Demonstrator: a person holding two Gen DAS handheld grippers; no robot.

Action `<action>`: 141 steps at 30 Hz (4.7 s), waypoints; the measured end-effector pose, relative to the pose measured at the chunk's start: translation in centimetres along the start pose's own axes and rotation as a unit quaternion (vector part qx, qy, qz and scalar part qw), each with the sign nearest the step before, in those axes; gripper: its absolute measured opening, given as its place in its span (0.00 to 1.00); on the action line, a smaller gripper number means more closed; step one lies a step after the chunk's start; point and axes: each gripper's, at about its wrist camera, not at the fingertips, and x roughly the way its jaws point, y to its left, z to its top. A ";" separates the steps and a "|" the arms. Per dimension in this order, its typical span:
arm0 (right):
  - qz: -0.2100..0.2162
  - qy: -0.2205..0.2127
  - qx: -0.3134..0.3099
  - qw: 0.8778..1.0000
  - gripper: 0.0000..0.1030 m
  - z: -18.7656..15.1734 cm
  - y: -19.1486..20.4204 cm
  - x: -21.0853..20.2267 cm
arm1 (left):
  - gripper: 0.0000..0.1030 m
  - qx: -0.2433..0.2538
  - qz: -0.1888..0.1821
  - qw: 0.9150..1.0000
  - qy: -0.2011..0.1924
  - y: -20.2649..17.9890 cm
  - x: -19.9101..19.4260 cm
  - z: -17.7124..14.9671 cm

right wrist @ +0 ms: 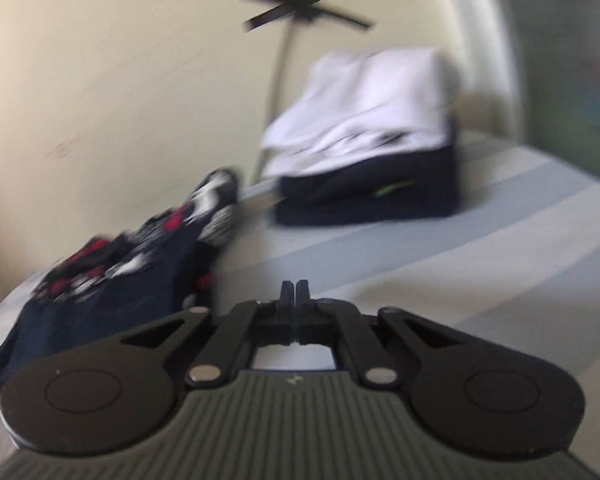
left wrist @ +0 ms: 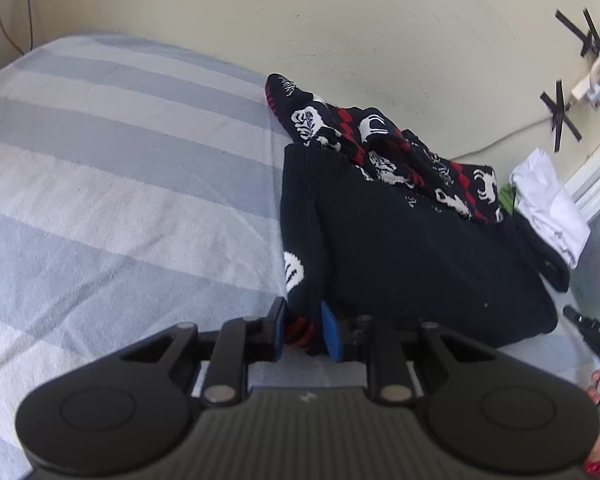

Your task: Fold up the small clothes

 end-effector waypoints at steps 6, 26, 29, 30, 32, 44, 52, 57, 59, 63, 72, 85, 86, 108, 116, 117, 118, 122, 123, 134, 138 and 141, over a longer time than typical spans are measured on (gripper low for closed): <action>0.140 0.086 0.057 0.985 0.37 0.2 -0.5 -0.4 | 0.61 -0.007 -0.030 1.000 0.004 -0.3 -0.5 -0.8; 0.229 0.122 0.081 0.962 0.19 1.0 4.1 -3.3 | 0.16 -0.057 -0.074 0.994 -0.048 -0.8 -5.5 -1.0; 0.231 0.132 0.068 0.962 0.19 -0.6 3.9 -6.6 | 0.15 -0.036 -0.060 0.997 -0.036 -1.0 -6.9 -4.0; 0.232 0.136 0.067 0.961 0.19 -1.3 3.6 -7.7 | 0.15 -0.035 -0.058 0.997 -0.029 -0.9 -7.3 -5.3; 0.234 0.142 0.062 0.960 0.19 -3.1 3.4 -9.9 | 0.15 -0.043 -0.059 0.997 -0.011 -0.4 -8.0 -7.6; 0.123 0.094 0.041 0.987 0.43 -3.1 -0.4 -13.5 | 0.64 -0.018 0.031 0.996 -0.076 1.4 -11.0 -5.1; 0.194 0.051 -0.043 0.979 0.65 3.9 6.5 -6.5 | 0.94 0.126 0.004 0.987 -0.098 -7.3 -3.7 5.3; 0.202 0.067 -0.067 0.975 0.87 7.7 10.0 2.2 | 0.92 0.146 -0.009 0.989 -0.020 -11.3 6.0 11.7; 0.207 0.112 -0.071 0.969 0.87 9.2 11.2 6.7 | 0.87 0.149 -0.007 0.989 0.013 -12.1 9.9 13.6; 0.219 0.191 -0.045 0.956 0.87 10.1 12.2 14.4 | 0.84 0.155 0.019 0.986 0.056 -12.4 16.4 15.9; 0.212 0.266 -0.095 0.935 0.40 6.8 15.1 20.4 | 0.14 0.160 0.050 0.983 0.081 -12.4 20.6 15.3; 0.290 0.140 -0.191 0.927 0.11 6.3 15.7 -1.2 | 0.11 0.210 -0.069 0.974 -0.043 -11.3 1.0 3.9; 0.294 0.128 -0.202 0.925 0.11 5.4 15.3 -3.4 | 0.12 0.215 -0.078 0.972 -0.047 -11.4 0.1 2.7; 0.288 0.045 -0.153 0.944 0.44 -3.0 8.1 -16.1 | 0.34 0.133 -0.071 0.982 -0.113 -3.3 -9.8 -3.9; 0.219 0.082 -0.072 0.970 0.44 -4.3 6.6 -10.3 | 0.06 0.119 0.012 0.991 -0.066 -1.2 0.4 -1.2; 0.218 0.119 -0.041 0.968 0.44 -5.4 5.6 -8.8 | 0.06 0.102 -0.001 0.993 -0.063 -0.6 0.6 -0.7; 0.234 0.102 -0.011 0.967 0.43 -6.1 4.7 -8.7 | 0.06 0.083 -0.008 0.995 -0.056 -0.2 0.6 -0.1; 0.251 0.106 0.003 0.962 0.43 -5.3 3.5 -10.4 | 0.06 0.102 0.008 0.993 -0.056 -1.3 -0.2 -0.3; 0.258 0.096 0.011 0.961 0.44 -4.8 2.8 -11.4 | 0.08 0.104 0.004 0.993 -0.061 -1.7 -0.7 -0.4; 0.207 0.103 0.104 0.967 0.66 -5.9 -3.9 -15.7 | 0.28 0.088 -0.162 0.980 -0.070 -6.1 -3.9 -2.0; 0.205 0.125 0.090 0.967 0.63 -6.7 -1.7 -13.6 | 0.26 0.113 -0.200 0.973 0.001 -9.5 0.6 -2.8; 0.207 0.152 0.095 0.962 0.36 -7.0 0.1 -11.8 | 0.25 0.133 -0.189 0.972 0.036 -11.0 3.6 -3.7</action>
